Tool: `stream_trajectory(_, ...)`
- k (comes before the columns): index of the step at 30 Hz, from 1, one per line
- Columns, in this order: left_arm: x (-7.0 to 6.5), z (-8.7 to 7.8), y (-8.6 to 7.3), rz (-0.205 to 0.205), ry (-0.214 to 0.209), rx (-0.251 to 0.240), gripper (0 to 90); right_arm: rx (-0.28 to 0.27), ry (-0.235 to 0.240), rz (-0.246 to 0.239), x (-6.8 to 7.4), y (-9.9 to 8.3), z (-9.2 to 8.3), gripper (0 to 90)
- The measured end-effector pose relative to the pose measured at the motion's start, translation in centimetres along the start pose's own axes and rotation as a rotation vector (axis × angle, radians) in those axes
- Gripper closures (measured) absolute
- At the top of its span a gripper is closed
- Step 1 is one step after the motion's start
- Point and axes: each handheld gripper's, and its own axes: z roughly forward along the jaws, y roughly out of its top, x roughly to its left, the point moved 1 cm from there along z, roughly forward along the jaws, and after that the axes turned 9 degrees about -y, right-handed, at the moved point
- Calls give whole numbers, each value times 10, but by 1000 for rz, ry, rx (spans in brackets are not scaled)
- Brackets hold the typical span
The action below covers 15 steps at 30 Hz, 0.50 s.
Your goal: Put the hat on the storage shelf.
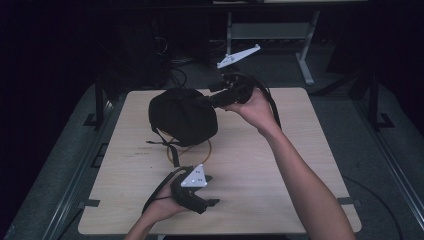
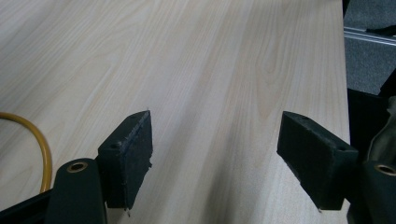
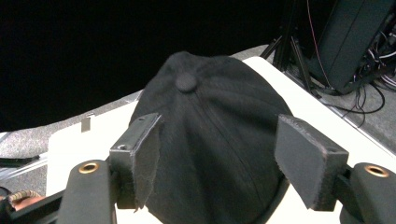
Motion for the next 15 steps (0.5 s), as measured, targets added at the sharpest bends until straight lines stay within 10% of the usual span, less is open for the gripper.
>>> stream_trajectory(15,0,2,1,-5,3,-10,242,21,-10,30,-16,-25,-18,266)
